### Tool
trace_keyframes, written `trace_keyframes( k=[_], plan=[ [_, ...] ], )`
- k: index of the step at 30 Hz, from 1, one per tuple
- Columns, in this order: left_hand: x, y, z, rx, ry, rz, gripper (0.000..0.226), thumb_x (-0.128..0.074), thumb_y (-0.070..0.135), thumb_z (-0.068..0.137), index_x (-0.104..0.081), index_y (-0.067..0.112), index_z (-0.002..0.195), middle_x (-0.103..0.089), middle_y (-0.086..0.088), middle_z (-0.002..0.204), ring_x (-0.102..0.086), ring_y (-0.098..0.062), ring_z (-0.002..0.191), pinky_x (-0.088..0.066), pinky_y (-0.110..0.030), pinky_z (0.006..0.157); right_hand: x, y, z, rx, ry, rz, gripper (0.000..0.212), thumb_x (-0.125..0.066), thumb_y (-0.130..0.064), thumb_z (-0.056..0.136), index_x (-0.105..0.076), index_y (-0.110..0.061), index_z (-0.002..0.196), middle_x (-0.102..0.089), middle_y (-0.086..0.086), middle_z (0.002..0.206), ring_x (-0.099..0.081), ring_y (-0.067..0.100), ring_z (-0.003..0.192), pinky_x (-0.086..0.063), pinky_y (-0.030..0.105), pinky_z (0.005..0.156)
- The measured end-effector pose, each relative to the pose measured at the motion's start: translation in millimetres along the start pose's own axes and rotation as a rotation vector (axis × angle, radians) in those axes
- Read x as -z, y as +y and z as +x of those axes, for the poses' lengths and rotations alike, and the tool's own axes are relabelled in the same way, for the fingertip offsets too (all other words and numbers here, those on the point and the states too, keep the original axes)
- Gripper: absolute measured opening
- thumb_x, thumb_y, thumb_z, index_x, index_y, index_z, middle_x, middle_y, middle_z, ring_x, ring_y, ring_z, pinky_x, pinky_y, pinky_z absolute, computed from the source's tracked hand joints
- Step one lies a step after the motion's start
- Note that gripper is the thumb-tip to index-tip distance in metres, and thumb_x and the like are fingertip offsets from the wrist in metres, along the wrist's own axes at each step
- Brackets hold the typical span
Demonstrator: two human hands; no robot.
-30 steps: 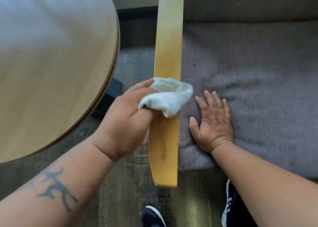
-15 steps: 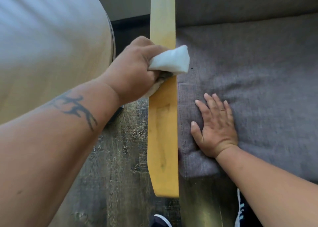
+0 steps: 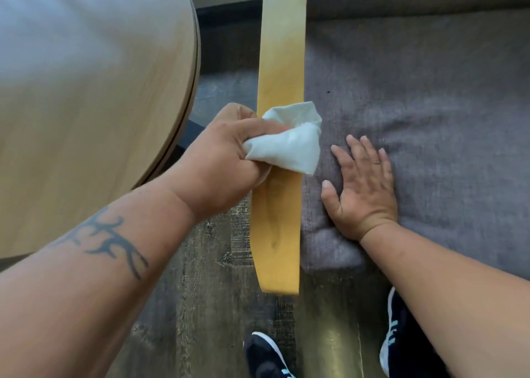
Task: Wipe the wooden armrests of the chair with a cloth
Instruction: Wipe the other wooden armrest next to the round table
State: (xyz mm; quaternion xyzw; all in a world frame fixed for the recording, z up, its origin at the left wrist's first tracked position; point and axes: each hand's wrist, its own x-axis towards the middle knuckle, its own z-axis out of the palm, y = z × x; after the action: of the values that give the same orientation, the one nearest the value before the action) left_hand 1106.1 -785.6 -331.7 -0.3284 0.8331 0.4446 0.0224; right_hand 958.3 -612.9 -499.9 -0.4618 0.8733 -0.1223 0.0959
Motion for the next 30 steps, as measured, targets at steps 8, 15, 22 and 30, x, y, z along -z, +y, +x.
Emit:
trace_keyframes(
  k=[8,15,22,30],
  plan=[
    [-20.9,-10.1,-41.3,0.011,0.024,-0.078,0.042,-0.069,0.005,0.086,-0.074,0.036,0.113,-0.046,0.000,0.097,-0.047,-0.003,0.095,-0.038,-0.004,0.075,0.1,0.7,-0.7,-0.006,-0.012,-0.018,0.072,-0.037,-0.053,0.086,-0.035,-0.021,0.150,-0.029,0.009,0.162,-0.017,0.029,0.152,-0.008,0.052,0.123],
    [-26.7,-7.1,-61.5,0.047,0.015,-0.103,0.041,-0.067,0.006,0.087,-0.074,0.036,0.114,-0.045,0.003,0.097,-0.048,-0.001,0.090,-0.042,-0.006,0.075,5.8,-4.7,-1.0,-0.025,-0.083,-0.045,0.074,-0.028,-0.056,0.087,-0.031,-0.022,0.153,-0.022,0.007,0.165,-0.010,0.027,0.153,0.000,0.049,0.124],
    [-31.1,-7.5,-71.3,0.067,0.019,-0.146,0.038,-0.065,0.009,0.087,-0.074,0.035,0.113,-0.049,-0.006,0.105,-0.049,-0.005,0.094,-0.041,-0.003,0.073,20.1,-40.9,-36.4,-0.132,-0.193,-0.023,0.071,-0.016,-0.050,0.092,-0.016,-0.026,0.159,-0.003,0.005,0.169,0.006,0.022,0.155,0.009,0.047,0.123],
    [-47.6,-21.5,-82.3,0.004,0.119,-0.207,0.034,-0.060,0.021,0.080,-0.075,0.032,0.108,-0.050,0.003,0.100,-0.049,0.004,0.094,-0.038,-0.001,0.075,-3.3,-34.4,-51.0,-0.064,-0.038,-0.019,0.073,-0.033,-0.051,0.086,-0.035,-0.021,0.152,-0.026,0.011,0.164,-0.017,0.032,0.152,-0.004,0.050,0.123]
  ],
)
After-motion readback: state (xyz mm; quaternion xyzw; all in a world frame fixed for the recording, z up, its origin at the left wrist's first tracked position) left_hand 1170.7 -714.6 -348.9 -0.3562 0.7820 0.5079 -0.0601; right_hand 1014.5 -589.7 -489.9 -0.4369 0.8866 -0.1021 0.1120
